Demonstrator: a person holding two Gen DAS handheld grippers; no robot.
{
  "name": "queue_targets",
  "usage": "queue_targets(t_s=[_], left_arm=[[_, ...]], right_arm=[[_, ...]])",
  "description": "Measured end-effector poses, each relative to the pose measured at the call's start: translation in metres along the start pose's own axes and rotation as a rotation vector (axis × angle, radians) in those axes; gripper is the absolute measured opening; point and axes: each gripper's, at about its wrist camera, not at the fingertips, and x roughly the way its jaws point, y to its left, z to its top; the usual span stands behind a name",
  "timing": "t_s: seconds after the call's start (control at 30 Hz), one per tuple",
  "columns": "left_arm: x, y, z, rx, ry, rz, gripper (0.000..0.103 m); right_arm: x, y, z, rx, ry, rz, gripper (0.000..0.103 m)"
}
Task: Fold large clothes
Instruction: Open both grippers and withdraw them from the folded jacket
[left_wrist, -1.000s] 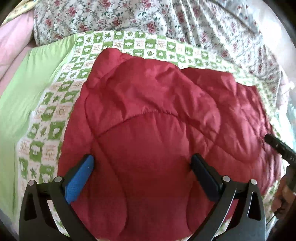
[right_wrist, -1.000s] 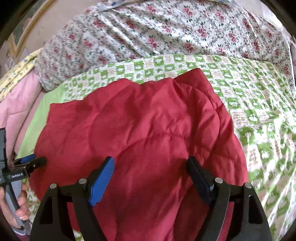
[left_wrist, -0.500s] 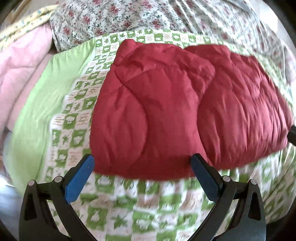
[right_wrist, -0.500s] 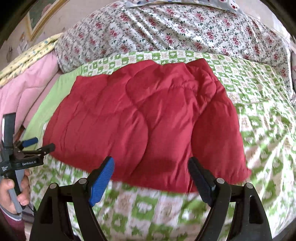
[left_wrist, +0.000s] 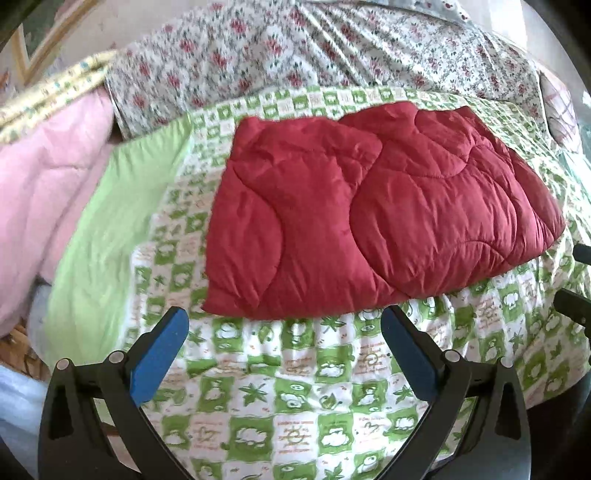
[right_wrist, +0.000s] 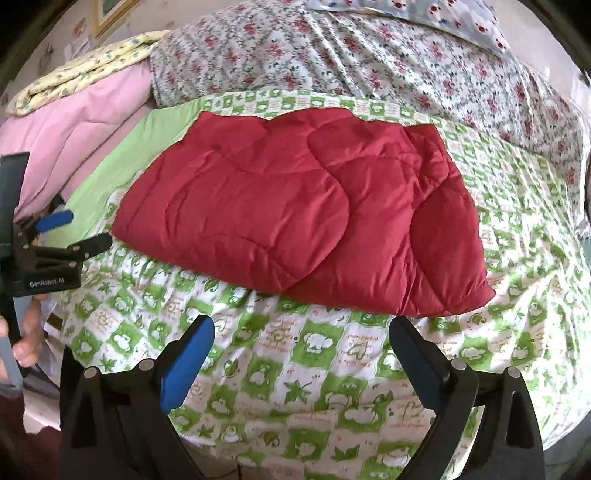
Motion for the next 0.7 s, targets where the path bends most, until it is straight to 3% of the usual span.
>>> queue_targets(t_s=[0.2,0.33,0.5,0.7], left_arm=[[-0.025,0.003,0.01,-0.014,-0.038,-0.026,0.103],[-0.024,0.005,0.016,-0.028,-0.034,0.023,0.103],[-0.004,0.0,0.011,-0.04,0.035,0.032,0.103],[0.009,-0.007,0.011,-0.028,0.059,0.034,0.103]], right_arm=[[-0.024,0.006,0.009,-0.01,-0.036,0.01,0.097],[-0.037,0.008,0.017,-0.01,-0.068,0.006,0.103],[-0.015,0.005,0.019,0.01,-0.019,0.003,0.103],[0.009,0.0,0.021,0.038,0.022,0.022,0.103]])
